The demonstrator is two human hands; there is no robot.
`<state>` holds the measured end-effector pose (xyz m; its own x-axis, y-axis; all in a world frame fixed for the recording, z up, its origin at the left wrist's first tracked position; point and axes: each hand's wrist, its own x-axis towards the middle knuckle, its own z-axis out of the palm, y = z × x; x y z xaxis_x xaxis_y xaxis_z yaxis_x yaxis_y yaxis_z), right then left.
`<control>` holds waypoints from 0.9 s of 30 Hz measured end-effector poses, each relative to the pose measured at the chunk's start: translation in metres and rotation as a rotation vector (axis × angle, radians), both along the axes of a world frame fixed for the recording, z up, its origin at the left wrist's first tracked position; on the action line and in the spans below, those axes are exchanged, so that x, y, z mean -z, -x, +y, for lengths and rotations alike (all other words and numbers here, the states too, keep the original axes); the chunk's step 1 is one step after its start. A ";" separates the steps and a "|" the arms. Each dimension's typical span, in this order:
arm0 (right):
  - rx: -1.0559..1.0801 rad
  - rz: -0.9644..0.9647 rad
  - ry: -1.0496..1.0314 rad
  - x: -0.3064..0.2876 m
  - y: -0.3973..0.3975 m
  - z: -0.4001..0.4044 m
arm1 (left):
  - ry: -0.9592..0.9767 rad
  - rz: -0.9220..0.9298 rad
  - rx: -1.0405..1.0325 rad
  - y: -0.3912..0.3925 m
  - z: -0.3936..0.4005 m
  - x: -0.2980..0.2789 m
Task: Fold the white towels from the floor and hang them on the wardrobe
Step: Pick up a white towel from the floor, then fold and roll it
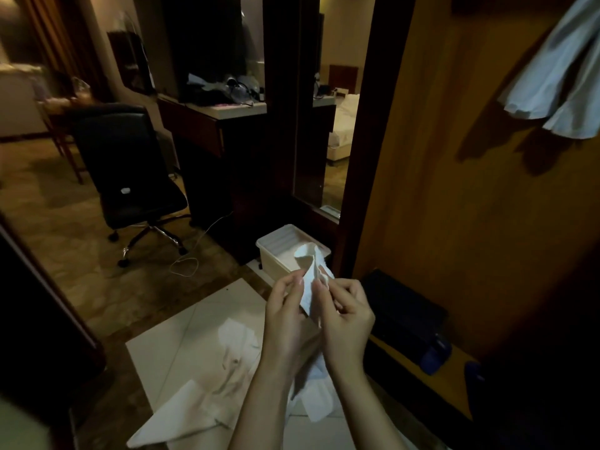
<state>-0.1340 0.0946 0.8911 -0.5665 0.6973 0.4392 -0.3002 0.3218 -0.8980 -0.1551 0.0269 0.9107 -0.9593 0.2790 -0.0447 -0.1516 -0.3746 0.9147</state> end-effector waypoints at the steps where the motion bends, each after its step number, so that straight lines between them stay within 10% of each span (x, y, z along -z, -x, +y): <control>1: 0.022 0.021 -0.031 0.001 0.001 0.000 | -0.070 -0.030 0.039 -0.001 -0.001 -0.001; 7: 0.122 0.133 -0.100 -0.005 0.004 0.000 | -0.272 0.030 0.229 -0.001 -0.003 -0.003; 21: 0.106 0.087 0.004 -0.006 0.003 0.000 | 0.219 0.006 -0.312 0.016 -0.002 0.002; 27: 0.057 0.054 -0.141 -0.003 0.005 -0.002 | 0.231 0.116 -0.205 0.007 0.001 -0.006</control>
